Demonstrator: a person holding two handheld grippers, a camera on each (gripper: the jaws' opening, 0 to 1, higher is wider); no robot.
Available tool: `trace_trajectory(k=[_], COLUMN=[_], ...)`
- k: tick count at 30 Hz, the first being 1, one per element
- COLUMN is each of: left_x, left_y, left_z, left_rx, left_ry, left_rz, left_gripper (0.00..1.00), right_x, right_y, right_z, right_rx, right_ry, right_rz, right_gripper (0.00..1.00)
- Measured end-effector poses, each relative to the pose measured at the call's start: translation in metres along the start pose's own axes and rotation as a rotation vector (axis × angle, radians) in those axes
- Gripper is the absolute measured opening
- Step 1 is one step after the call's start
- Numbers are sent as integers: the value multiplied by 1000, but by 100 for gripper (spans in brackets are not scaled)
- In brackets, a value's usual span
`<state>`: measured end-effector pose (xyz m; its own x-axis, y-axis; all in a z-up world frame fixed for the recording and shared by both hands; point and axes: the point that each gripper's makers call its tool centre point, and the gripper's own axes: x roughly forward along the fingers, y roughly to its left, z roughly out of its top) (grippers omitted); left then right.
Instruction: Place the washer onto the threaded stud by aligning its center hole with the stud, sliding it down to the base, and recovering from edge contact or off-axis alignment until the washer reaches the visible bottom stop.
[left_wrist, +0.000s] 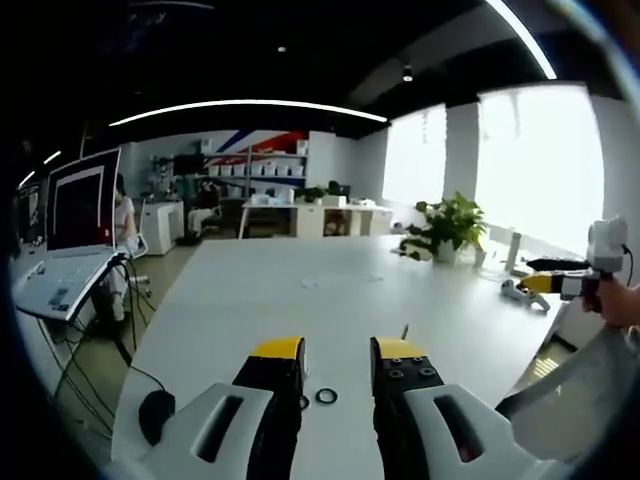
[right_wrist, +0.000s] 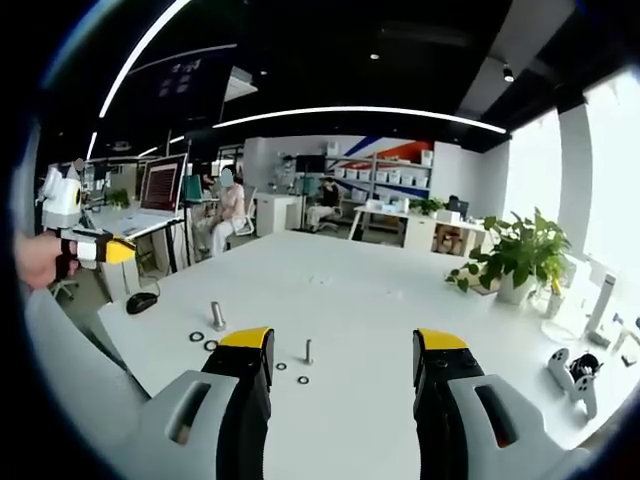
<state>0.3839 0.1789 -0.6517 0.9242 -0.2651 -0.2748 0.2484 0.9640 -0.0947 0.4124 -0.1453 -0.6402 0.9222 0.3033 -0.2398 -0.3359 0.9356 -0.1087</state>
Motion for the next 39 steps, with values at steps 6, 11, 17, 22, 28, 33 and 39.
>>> trace_trajectory(k=[6,11,17,22,28,33,39], left_x=[9,19,28,30,36,42,50], left_y=[5,15,20,23,28,33,39], left_z=[-7,-23,-36,-46,-62,-71,-74], left_rx=[13,-15,5,40,59,82,108], left_ry=[49,115,171,204,252,283,301], left_rz=[-15,-24,-59,-68,-82,-88,-84], left_gripper=[23,23,23,23,23,23,23], right_x=[1,2,2,2,2,1,1], right_y=[1,1,-2,-1,-2,0,-2], right_z=[-2,-3,-3,-3,-3,-1,-1], right_rx=[6,1,11,4,11,9,20], right_ry=[7,13,14,18,18,13,8], right_rz=[7,9,-4,-2,-4,1,-6], right_gripper=[58,58,58,58,58,58,58])
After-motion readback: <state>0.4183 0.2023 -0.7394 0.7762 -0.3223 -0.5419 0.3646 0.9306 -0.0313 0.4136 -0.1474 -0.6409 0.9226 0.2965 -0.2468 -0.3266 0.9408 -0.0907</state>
